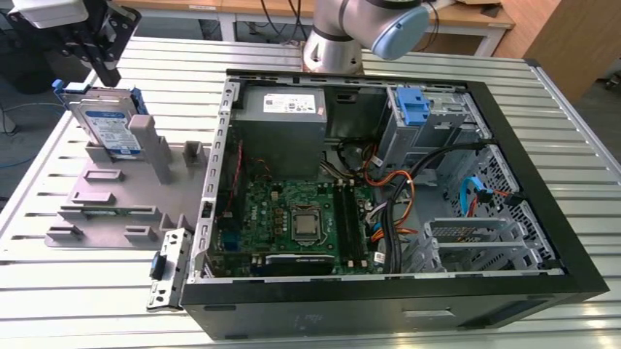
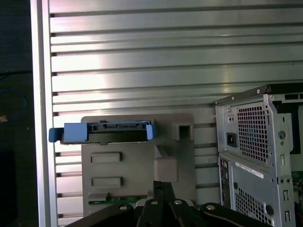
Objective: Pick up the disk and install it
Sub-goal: 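Reach for the disk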
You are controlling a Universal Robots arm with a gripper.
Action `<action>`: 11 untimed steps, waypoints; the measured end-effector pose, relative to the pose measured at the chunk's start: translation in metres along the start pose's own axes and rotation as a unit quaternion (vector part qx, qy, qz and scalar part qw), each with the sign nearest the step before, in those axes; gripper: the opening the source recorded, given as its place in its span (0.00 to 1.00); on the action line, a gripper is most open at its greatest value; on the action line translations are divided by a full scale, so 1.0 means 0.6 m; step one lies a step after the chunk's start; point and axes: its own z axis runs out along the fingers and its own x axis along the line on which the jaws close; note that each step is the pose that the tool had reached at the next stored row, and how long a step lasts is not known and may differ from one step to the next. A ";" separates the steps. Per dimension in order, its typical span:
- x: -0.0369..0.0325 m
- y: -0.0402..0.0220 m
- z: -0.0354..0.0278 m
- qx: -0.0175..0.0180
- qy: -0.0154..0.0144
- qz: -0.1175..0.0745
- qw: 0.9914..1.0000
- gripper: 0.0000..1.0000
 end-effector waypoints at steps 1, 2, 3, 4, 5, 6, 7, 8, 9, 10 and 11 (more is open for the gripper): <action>0.000 0.000 0.000 0.000 0.000 0.000 1.000 0.11; 0.001 0.000 0.000 0.000 0.000 0.000 1.000 0.11; 0.001 0.000 0.000 0.000 0.000 0.000 1.000 0.11; 0.001 0.000 0.000 0.000 0.000 0.000 1.000 0.11; 0.001 0.000 0.000 0.000 0.000 0.000 1.000 0.11; 0.001 0.000 0.000 0.000 0.000 0.000 1.000 0.11; 0.001 0.000 0.000 0.000 0.000 0.000 1.000 0.11; 0.001 0.000 0.000 0.000 0.000 0.000 1.000 0.11; 0.001 0.000 0.000 0.000 0.000 0.000 1.000 0.11; 0.001 0.001 0.000 0.000 0.000 0.000 1.000 0.11; 0.001 0.001 0.000 0.000 0.000 0.000 1.000 0.11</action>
